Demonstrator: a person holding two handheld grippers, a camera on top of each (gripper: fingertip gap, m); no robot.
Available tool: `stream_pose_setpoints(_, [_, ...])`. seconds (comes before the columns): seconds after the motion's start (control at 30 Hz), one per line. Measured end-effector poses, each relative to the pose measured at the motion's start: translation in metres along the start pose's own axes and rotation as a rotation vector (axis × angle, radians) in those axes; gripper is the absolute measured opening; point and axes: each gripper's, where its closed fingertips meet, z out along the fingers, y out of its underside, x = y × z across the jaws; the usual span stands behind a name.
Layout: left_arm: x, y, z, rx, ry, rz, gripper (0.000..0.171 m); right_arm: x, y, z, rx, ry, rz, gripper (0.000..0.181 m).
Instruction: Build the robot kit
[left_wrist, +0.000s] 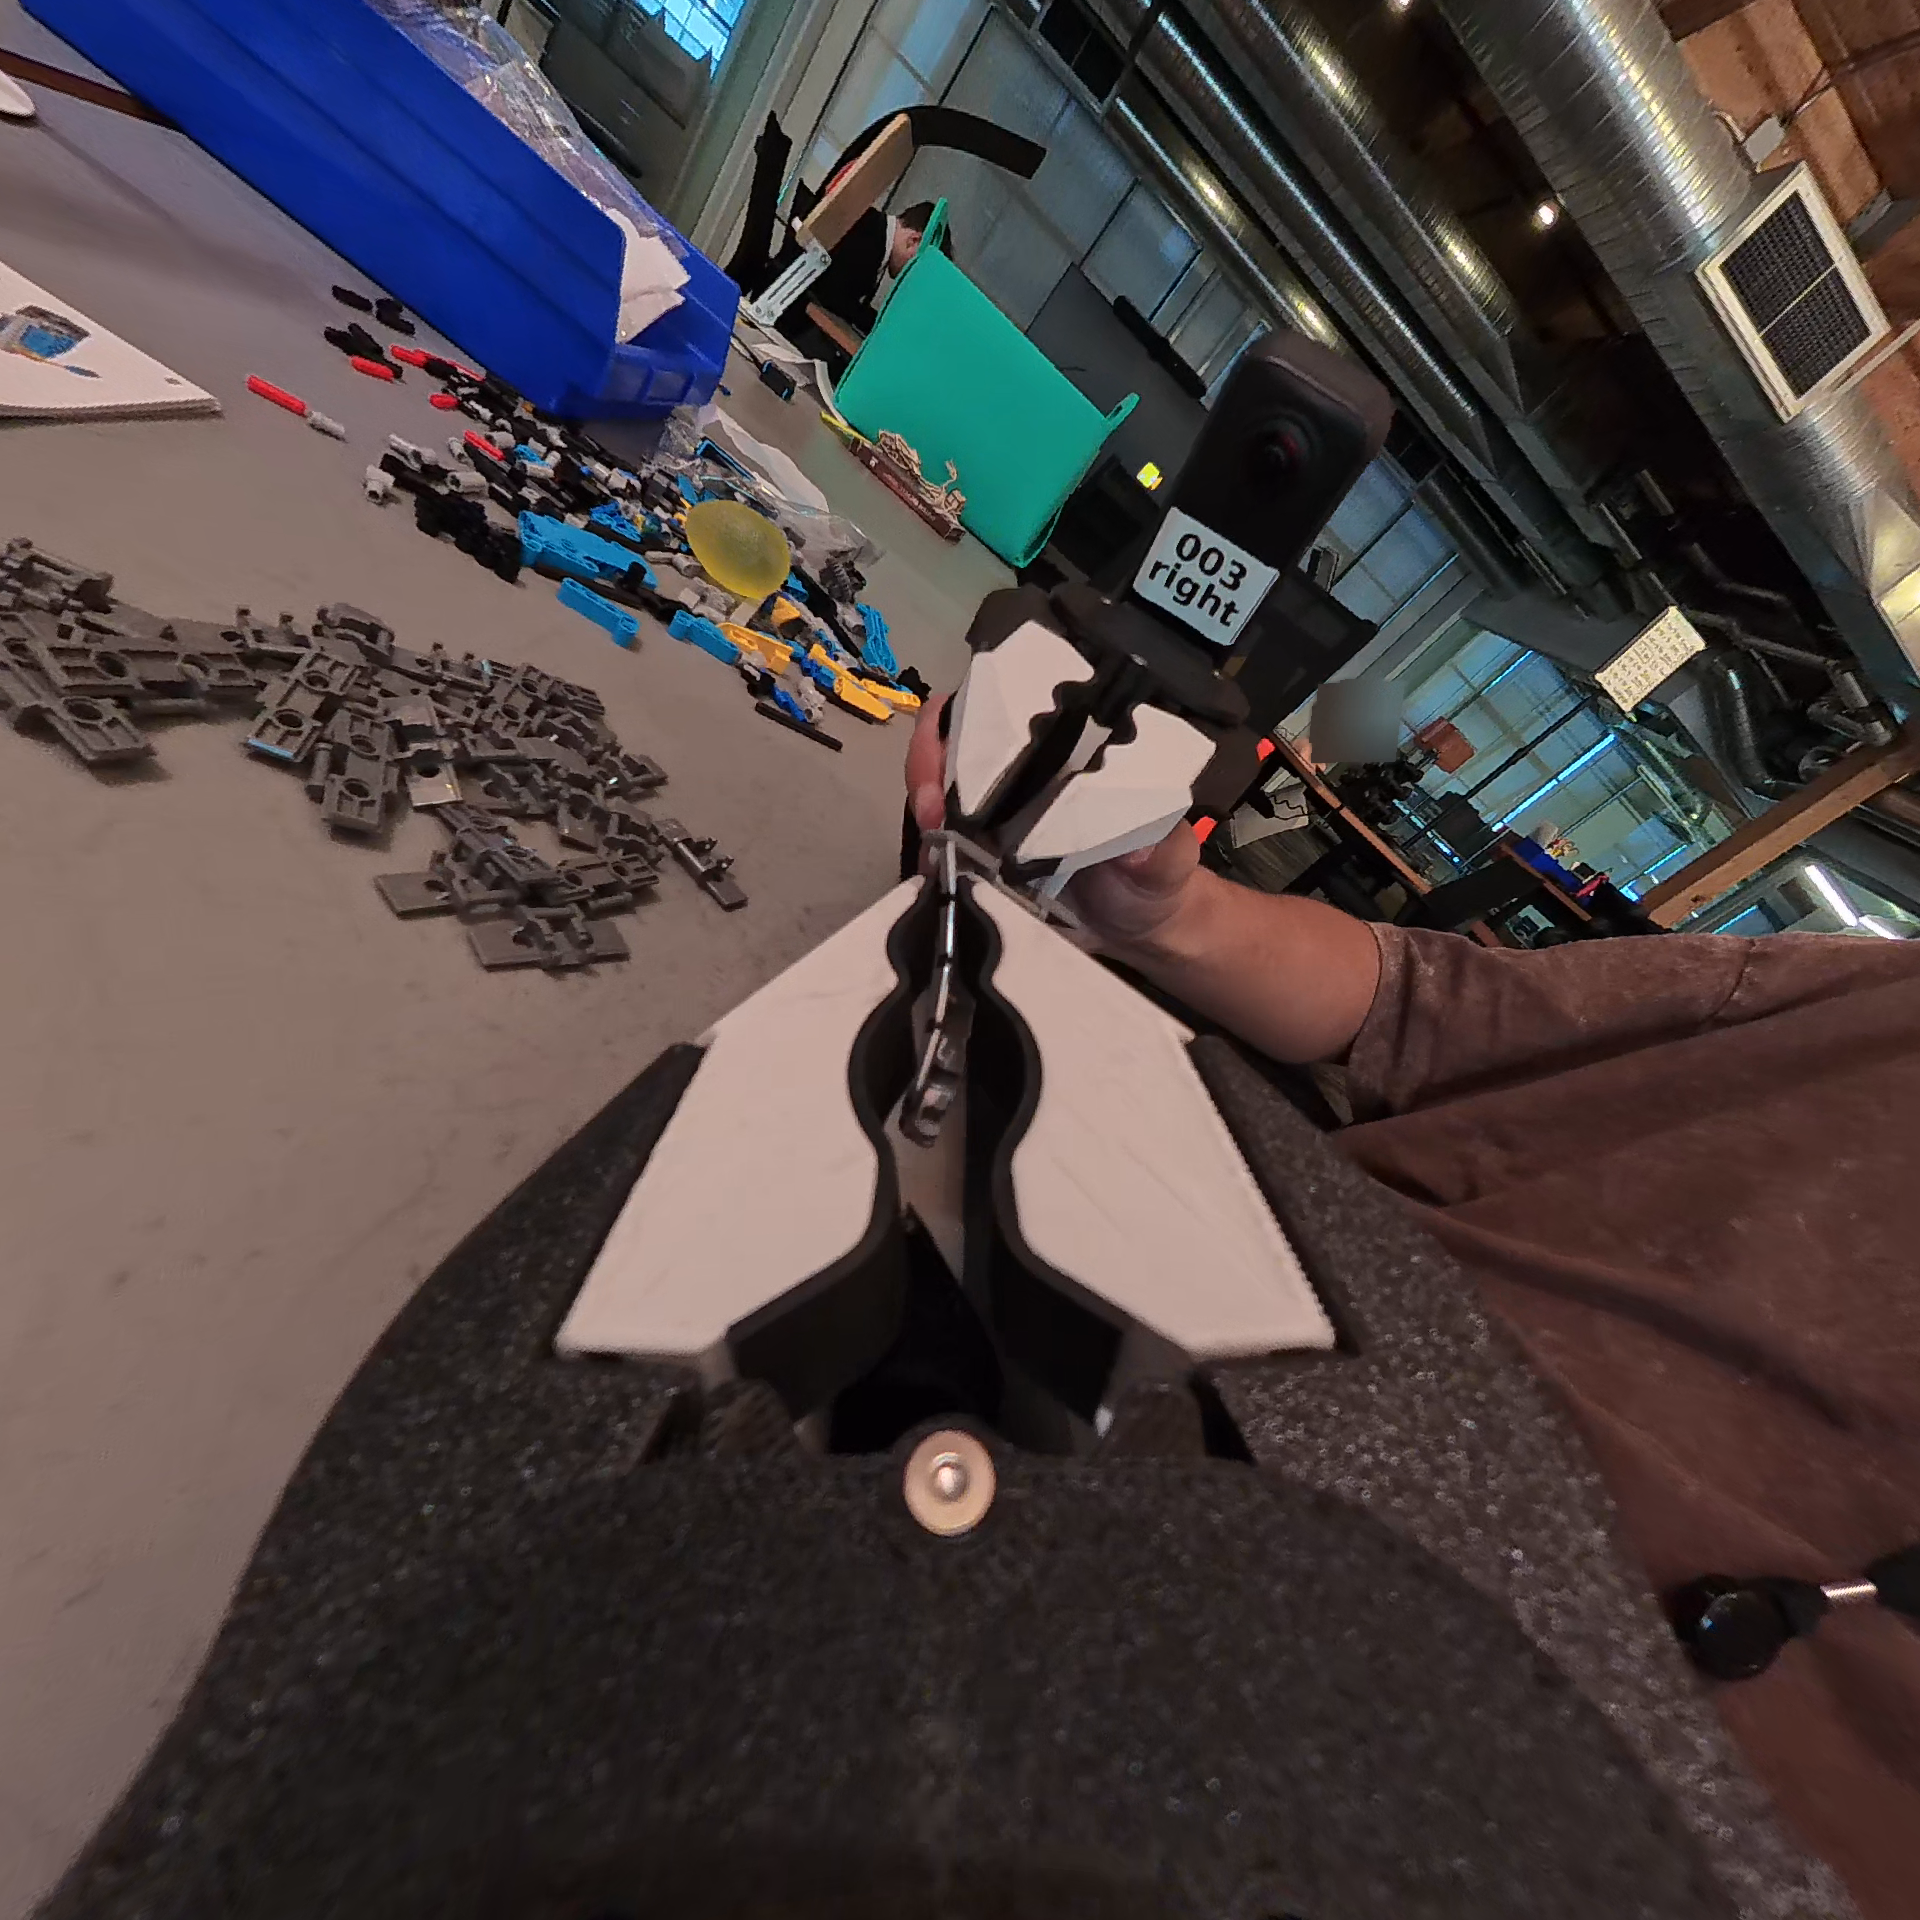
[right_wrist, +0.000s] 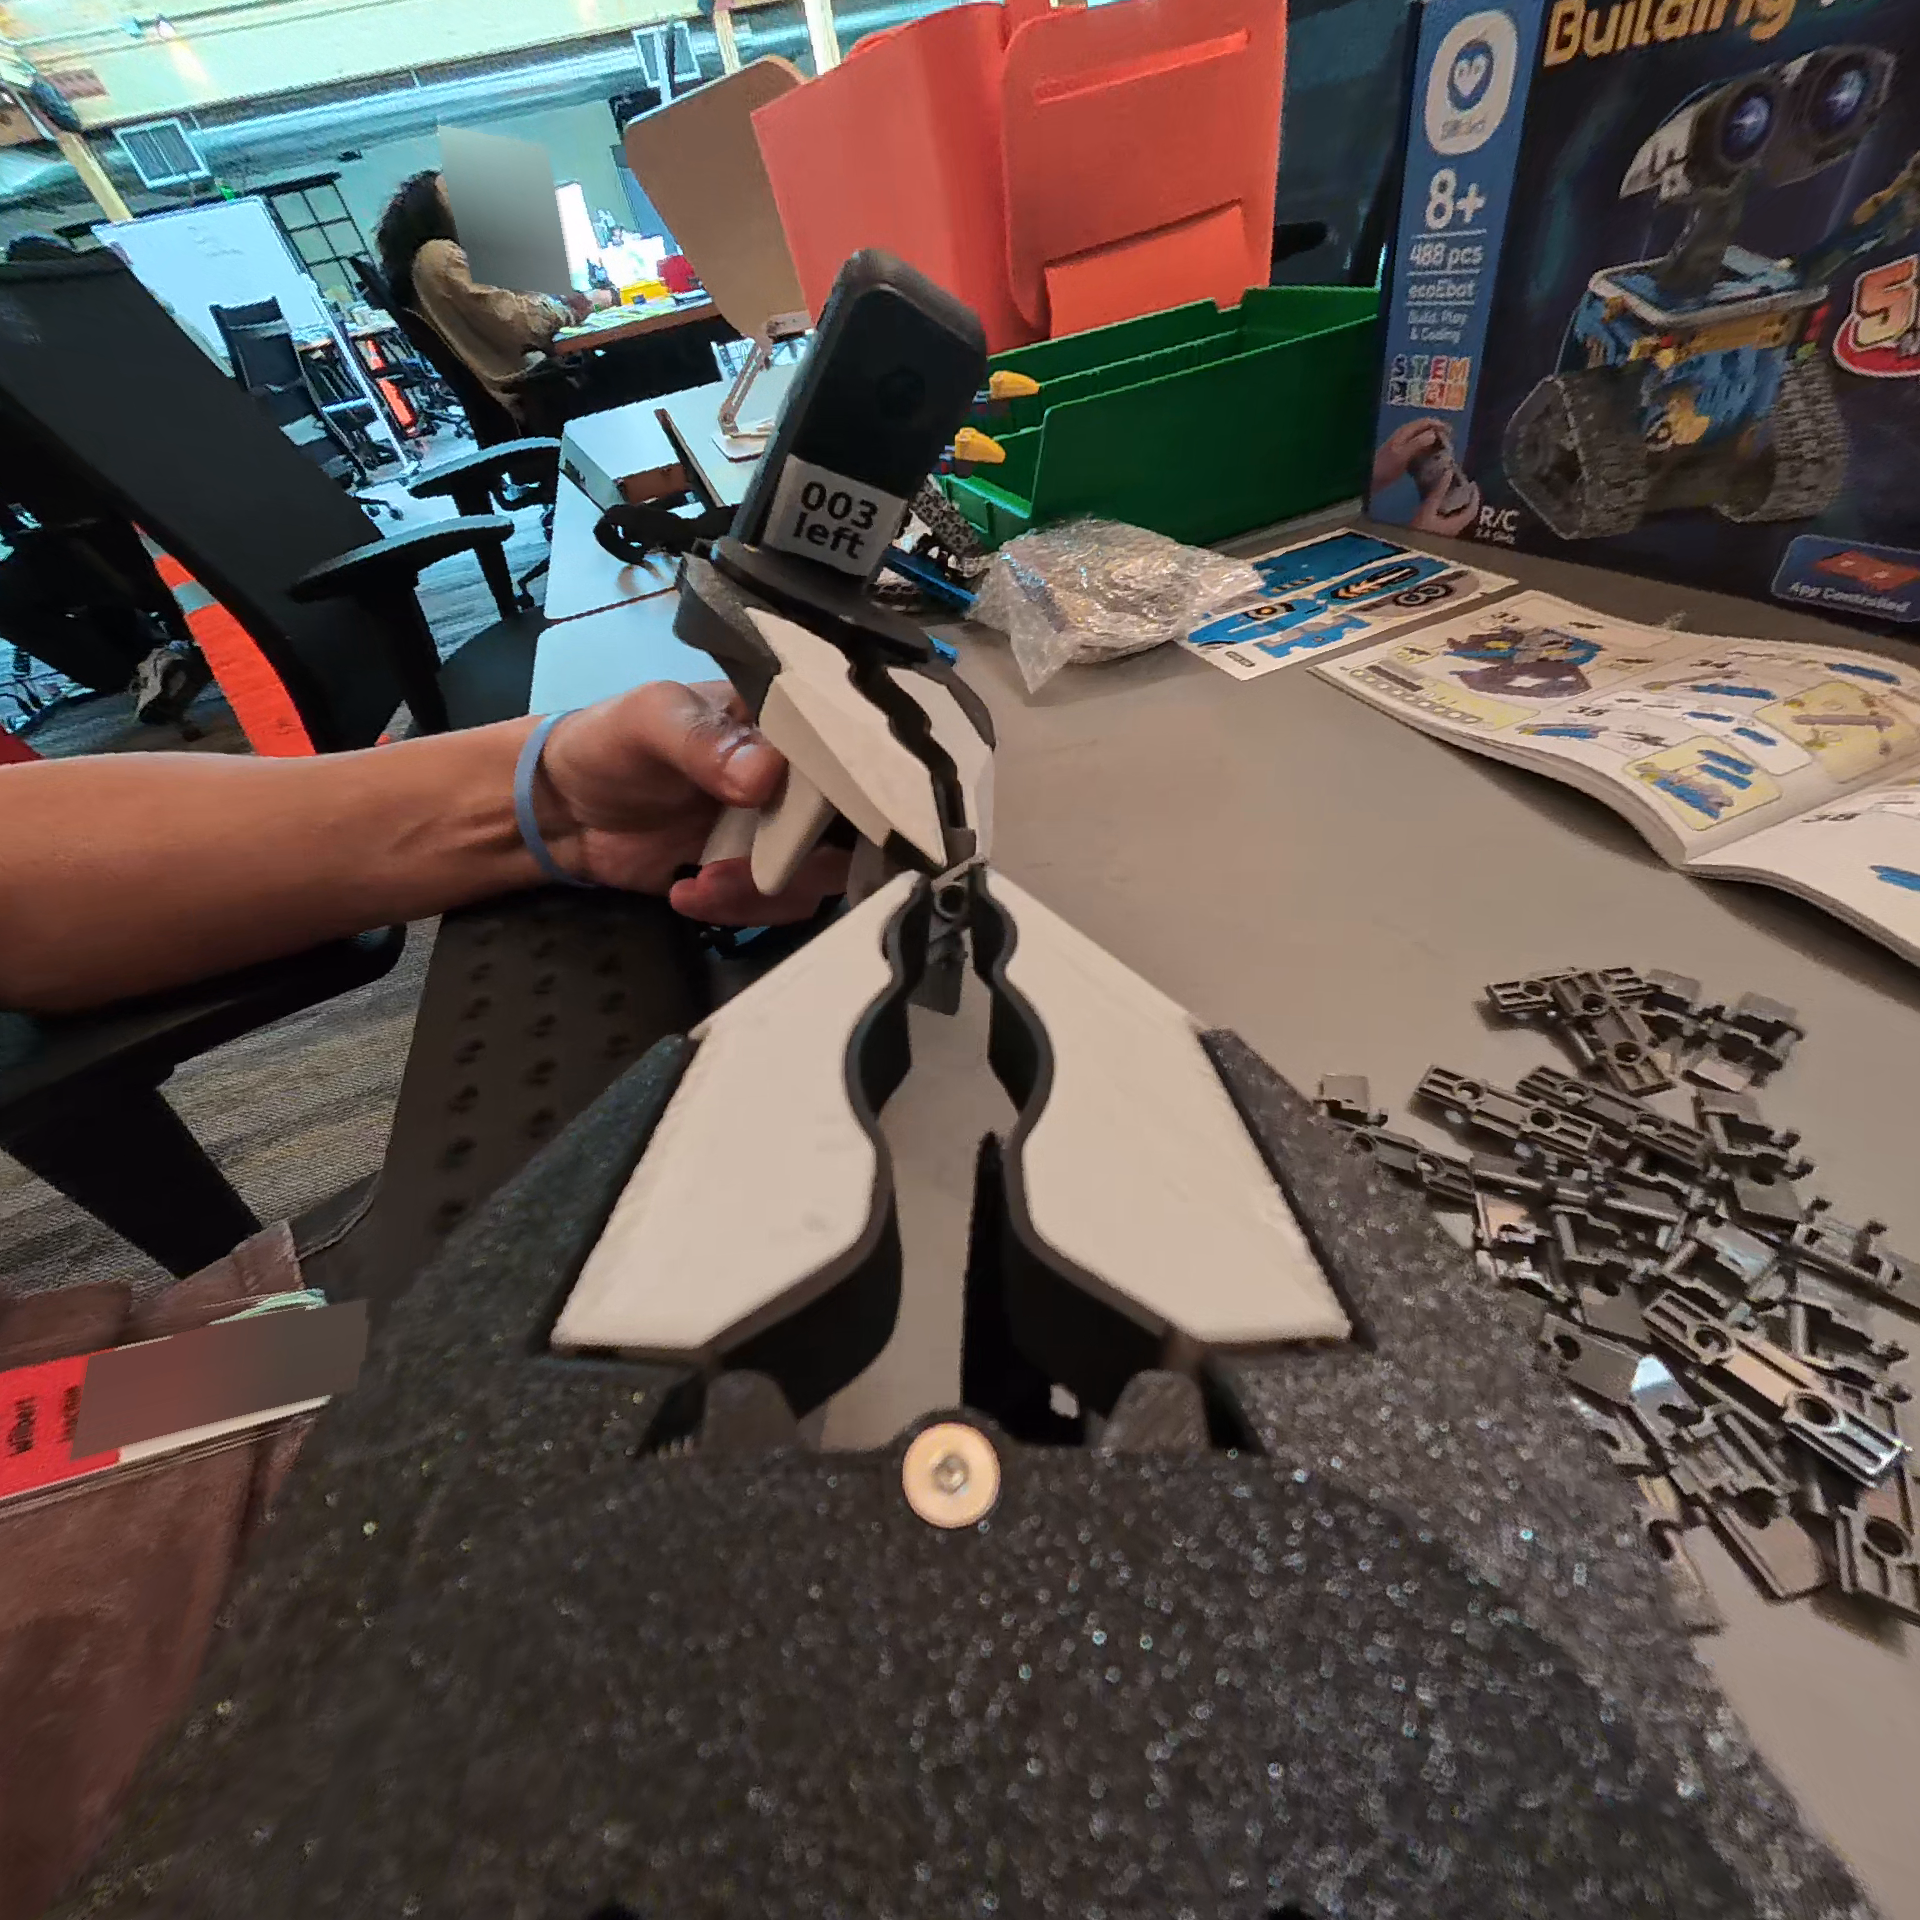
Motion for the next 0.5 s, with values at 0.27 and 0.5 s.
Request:
stream_pose_setpoints(0.27, [-0.005, 0.001, -0.001, -0.006, -0.028, -0.004, 0.002, 0.007, 0.009, 0.002, -0.035, -0.006, 0.085, 0.018])
stream_pose_setpoints(0.5, [-0.007, 0.001, -0.003, -0.006, -0.037, -0.005, 0.002, 0.000, 0.028, 0.011, -0.157, -0.002, 0.008, 0.015])
